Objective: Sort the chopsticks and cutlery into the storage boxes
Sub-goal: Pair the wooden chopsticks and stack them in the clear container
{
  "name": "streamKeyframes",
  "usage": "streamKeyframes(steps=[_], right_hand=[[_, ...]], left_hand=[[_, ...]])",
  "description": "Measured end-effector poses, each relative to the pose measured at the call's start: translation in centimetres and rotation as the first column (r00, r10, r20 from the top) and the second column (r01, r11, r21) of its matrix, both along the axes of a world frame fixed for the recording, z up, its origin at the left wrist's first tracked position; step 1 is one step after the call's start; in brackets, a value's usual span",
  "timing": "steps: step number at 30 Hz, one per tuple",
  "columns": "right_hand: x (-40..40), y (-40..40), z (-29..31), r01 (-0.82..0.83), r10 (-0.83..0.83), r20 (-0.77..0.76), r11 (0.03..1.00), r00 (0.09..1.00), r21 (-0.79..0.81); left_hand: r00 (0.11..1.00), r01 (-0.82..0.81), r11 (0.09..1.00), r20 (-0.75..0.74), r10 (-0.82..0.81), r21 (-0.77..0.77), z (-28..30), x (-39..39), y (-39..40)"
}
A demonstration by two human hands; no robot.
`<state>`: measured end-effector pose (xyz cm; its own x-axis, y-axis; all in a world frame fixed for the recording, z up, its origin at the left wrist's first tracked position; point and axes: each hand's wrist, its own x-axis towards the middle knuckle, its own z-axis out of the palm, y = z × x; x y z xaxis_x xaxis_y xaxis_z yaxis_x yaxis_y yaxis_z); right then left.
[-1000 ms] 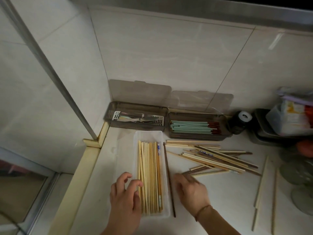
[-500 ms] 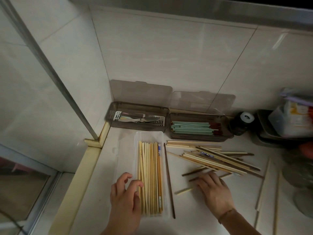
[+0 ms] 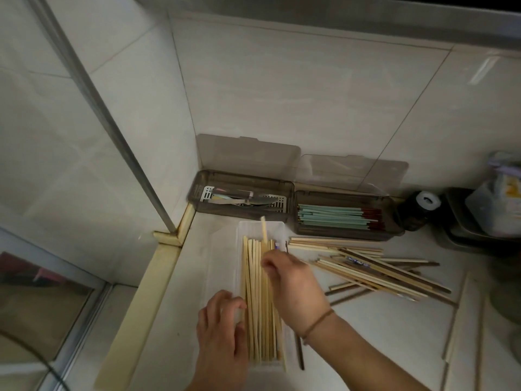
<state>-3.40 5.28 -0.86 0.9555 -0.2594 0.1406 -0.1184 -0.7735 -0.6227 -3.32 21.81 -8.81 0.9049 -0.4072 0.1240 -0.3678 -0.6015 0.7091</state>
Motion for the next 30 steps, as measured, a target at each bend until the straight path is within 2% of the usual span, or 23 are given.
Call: streamKeyframes(steps=[2, 4, 6, 10, 12, 13, 15, 17, 18, 19, 20, 22, 23, 25, 26, 28, 30], right_hand=[[2.2, 1.1, -0.3, -0.056, 0.002, -0.342, 0.988, 0.94, -0.147], [4.0, 1.7, -0.4, -0.081, -0.059, -0.567, 0.973, 0.822, -0.218], [5.2, 1.9, -1.0, -0.094, -0.088, -0.631, 0.964, 0.771, -0.249], [6.0, 2.3, -2.1, -0.121, -0.068, -0.668, 0.965, 0.741, -0.233], [5.1, 2.3, -1.7, -0.152, -0.033, -0.642, 0.961, 0.766, -0.232], [4.1, 2.2, -1.5, -0.163, -0.007, -0.587, 0.958, 0.81, -0.236], [0.9, 1.0, -1.6, -0.078, 0.004, -0.345, 0.977, 0.939, -0.201], [-3.6, -1.7, -2.3, 0.142, -0.147, -0.028, 0.983, 0.989, -0.118], [-6.1, -3.7, -2.9, 0.28, -0.269, 0.114, 0.955, 0.956, -0.095], [-8.7, -6.0, -3.4, 0.428, -0.408, 0.185, 0.9, 0.894, -0.082], [-11.4, -8.7, -3.9, 0.573, -0.551, 0.188, 0.815, 0.813, -0.088], [-16.6, -13.9, -5.3, 0.803, -0.811, 0.021, 0.573, 0.584, -0.164], [-19.2, -16.2, -6.1, 0.868, -0.89, -0.066, 0.454, 0.45, -0.202], [-23.1, -19.7, -7.6, 0.916, -0.935, -0.242, 0.316, 0.258, -0.245], [-24.5, -20.9, -8.3, 0.909, -0.915, -0.349, 0.309, 0.203, -0.279], [-26.1, -21.9, -9.5, 0.871, -0.845, -0.516, 0.353, 0.14, -0.342], [-26.2, -21.7, -9.8, 0.84, -0.815, -0.562, 0.399, 0.142, -0.367]], left_hand=[[1.0, -0.012, 0.998, 0.014, 0.013, -0.063, 0.1, 0.1, 0.0], [0.999, -0.012, 0.996, 0.029, 0.015, -0.092, -0.1, 0.1, 0.1], [0.999, 0.008, 0.995, 0.042, -0.004, -0.102, -0.2, 0.1, 0.2], [0.998, 0.018, 0.996, 0.059, -0.013, -0.089, -0.7, 0.5, 0.4], [0.998, 0.008, 0.997, 0.061, -0.003, -0.082, -0.9, 0.5, 0.4], [0.998, 0.004, 0.997, 0.065, 0.001, -0.077, -0.9, 0.6, 0.3], [0.997, 0.001, 0.998, 0.075, 0.004, -0.062, -0.8, 0.5, 0.1], [0.997, 0.008, 0.999, 0.073, -0.005, -0.045, -0.8, 0.5, 0.0], [0.997, 0.014, 0.999, 0.07, -0.011, -0.034, -0.8, 0.5, 0.0], [0.998, 0.013, 1.0, 0.064, -0.012, -0.026, -0.9, 0.5, 0.0], [0.998, 0.008, 1.0, 0.058, -0.006, -0.025, -0.8, 0.4, 0.0], [0.998, 0.001, 1.0, 0.068, 0.001, -0.03, -0.7, 0.3, -0.2], [0.996, 0.003, 0.999, 0.086, 0.0, -0.032, -0.6, 0.3, -0.3], [0.995, -0.003, 0.999, 0.097, 0.007, -0.044, -0.6, 0.2, -0.4], [0.996, -0.011, 0.999, 0.087, 0.015, -0.052, -0.5, 0.2, -0.4], [0.997, -0.022, 0.998, 0.076, 0.027, -0.063, -0.5, 0.1, -0.6], [0.997, -0.026, 0.998, 0.073, 0.031, -0.06, -0.5, 0.0, -0.7]])
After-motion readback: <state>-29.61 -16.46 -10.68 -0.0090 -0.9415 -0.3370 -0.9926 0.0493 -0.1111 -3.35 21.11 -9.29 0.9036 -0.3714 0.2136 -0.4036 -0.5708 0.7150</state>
